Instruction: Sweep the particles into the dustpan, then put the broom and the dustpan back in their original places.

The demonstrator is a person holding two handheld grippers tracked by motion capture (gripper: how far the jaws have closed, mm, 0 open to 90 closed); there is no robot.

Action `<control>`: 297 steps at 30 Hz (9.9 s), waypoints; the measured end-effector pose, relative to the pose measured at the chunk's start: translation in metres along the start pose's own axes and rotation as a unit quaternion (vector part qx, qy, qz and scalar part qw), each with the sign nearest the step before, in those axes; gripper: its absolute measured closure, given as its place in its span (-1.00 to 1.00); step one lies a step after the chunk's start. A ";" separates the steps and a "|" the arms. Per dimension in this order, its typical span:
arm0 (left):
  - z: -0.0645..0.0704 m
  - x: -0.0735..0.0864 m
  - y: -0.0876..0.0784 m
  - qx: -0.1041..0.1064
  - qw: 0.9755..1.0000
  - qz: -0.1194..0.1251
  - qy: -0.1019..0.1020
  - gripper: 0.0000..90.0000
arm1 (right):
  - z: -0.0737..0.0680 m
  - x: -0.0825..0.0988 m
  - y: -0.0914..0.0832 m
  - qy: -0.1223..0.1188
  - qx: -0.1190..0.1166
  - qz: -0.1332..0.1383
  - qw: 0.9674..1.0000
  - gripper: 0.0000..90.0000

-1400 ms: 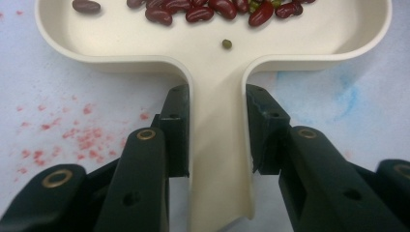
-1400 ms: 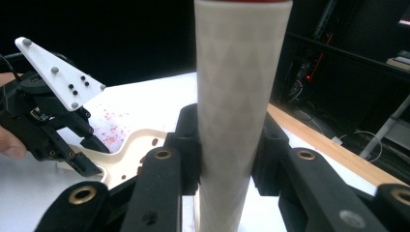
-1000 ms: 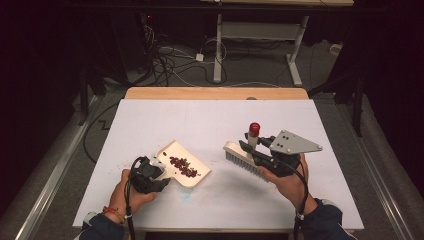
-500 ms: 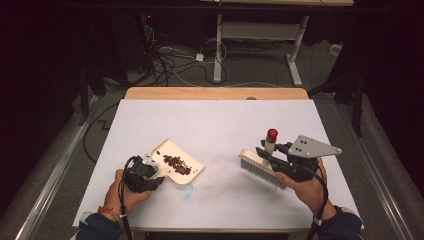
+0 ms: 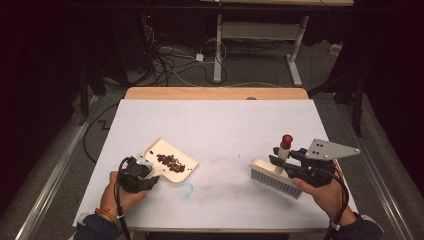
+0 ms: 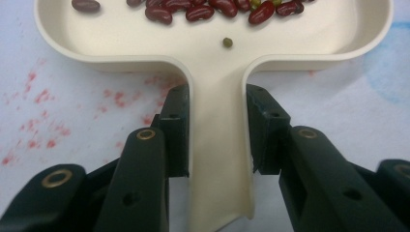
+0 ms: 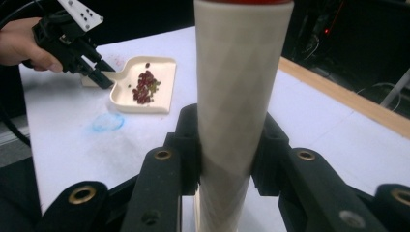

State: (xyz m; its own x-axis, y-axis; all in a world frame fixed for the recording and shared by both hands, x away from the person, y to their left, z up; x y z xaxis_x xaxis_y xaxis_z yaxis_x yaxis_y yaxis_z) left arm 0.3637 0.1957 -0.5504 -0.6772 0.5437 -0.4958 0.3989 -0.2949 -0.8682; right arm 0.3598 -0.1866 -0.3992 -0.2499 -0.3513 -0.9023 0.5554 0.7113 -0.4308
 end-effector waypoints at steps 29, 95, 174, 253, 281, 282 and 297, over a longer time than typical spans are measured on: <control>0.000 -0.002 0.001 -0.029 0.994 0.034 -0.095 0.01 | 0.023 0.021 -0.005 0.037 -0.045 -0.046 0.997 0.54; 0.036 -0.004 -0.028 -0.050 0.979 0.173 0.096 -0.53 | 0.141 0.027 0.091 0.103 0.176 -0.052 0.978 -0.04; 0.040 -0.002 -0.025 -0.057 0.977 0.163 0.122 -0.57 | 0.063 -0.010 0.052 0.020 0.173 0.029 0.984 -0.50; 0.053 0.000 -0.019 -0.035 0.977 0.150 0.150 -0.57 | 0.022 0.068 0.008 -0.035 0.147 0.020 0.988 -0.53; 0.054 -0.004 -0.027 -0.036 0.972 0.178 0.148 -0.57 | 0.000 0.115 0.013 -0.043 0.123 -0.026 0.991 -0.54; 0.054 -0.004 -0.027 -0.036 0.972 0.177 0.152 -0.57 | -0.001 0.114 0.013 -0.043 0.122 -0.023 0.991 -0.54; 0.056 -0.003 -0.027 -0.035 0.971 0.175 0.161 -0.57 | -0.006 0.109 0.013 -0.051 0.123 -0.021 0.991 -0.54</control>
State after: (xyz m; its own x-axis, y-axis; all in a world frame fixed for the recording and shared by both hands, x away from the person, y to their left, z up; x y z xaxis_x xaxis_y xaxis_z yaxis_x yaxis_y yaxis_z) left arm 0.3207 0.1580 -0.5268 -0.2681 0.6404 -0.7197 0.6188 -0.4581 -0.6381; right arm 0.3348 -0.2121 -0.5035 -0.2020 -0.4463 -0.8718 0.7252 0.5300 -0.4394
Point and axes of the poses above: each handheld gripper's, and its own axes: y roughly forward along the jaws, x roughly out of its underside, z roughly to its right, the point moved 9 cm from there along y, roughly forward along the jaws, and after that the axes turned 4 degrees about y, right-handed, at the moved point
